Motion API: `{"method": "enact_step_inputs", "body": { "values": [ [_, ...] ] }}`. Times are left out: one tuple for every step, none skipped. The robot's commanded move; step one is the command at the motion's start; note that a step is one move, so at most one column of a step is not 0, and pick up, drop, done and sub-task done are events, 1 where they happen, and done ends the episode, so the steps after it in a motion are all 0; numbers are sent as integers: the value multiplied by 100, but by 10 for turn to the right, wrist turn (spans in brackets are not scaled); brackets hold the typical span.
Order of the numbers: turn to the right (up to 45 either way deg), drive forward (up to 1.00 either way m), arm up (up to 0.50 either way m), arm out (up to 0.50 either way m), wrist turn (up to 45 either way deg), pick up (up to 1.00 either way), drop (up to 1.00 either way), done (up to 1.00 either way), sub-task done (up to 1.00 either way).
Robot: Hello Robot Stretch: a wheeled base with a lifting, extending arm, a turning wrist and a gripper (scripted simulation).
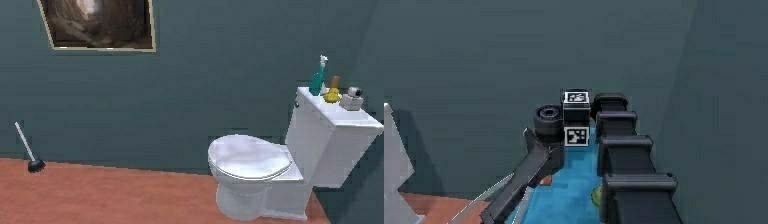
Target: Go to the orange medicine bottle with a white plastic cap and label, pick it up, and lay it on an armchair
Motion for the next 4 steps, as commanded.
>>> {"method": "enact_step_inputs", "body": {
  "values": [
    [0,0,0,0,450,0,0,0,0],
    [0,0,0,0,450,0,0,0,0],
    [0,0,0,0,300,0,0,0,0],
    [0,0,-18,0,0,0,0,0,0]
  ]
}}
